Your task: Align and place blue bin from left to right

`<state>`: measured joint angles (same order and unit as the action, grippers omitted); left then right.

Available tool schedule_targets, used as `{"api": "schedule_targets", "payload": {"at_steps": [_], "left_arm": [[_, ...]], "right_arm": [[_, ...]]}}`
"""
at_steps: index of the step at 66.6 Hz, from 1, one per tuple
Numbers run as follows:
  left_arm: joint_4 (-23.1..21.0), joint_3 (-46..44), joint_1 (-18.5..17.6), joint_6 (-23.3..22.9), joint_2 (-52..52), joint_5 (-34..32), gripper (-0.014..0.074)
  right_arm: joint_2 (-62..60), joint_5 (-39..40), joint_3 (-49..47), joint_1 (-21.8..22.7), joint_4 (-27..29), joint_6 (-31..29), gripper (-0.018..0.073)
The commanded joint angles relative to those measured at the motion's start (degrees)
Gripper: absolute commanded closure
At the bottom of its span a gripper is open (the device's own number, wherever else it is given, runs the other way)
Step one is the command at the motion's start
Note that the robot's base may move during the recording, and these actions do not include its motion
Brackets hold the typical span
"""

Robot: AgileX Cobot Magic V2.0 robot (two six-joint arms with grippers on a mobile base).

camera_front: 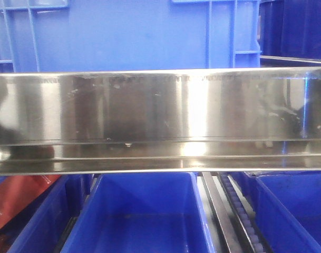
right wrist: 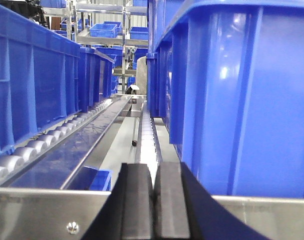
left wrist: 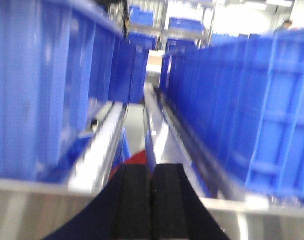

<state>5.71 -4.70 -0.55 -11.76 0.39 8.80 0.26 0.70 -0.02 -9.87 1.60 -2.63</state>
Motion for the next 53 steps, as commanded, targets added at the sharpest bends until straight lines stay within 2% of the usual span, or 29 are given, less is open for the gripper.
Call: {"api": "schedule_targets", "payload": {"at_steps": [1, 6, 13, 16, 53], "left_arm": [[-0.2, 1.7, 0.0, 2.3, -0.4, -2.1, 0.0707], [-2.2, 3.6, -0.5, 6.2, -0.4, -5.4, 0.0707], [-3.5, 4.7, -0.5, 6.6, -0.4, -9.9, 0.0707], [-3.5, 4.7, -0.5, 6.8, -0.4, -8.3, 0.0707], [-3.5, 4.7, -0.5, 7.2, -0.4, -8.4, 0.0707]], "right_arm": [[-0.3, 1.1, 0.0, -0.1, 0.4, 0.0, 0.0629], [-0.3, 1.1, 0.0, -0.1, 0.4, 0.0, 0.0629], [-0.3, 1.1, 0.0, -0.1, 0.4, 0.0, 0.0629], [-0.3, 1.1, 0.0, -0.1, 0.4, 0.0, 0.0629], [-0.3, 1.1, 0.0, -0.1, 0.4, 0.0, 0.0629]]}}
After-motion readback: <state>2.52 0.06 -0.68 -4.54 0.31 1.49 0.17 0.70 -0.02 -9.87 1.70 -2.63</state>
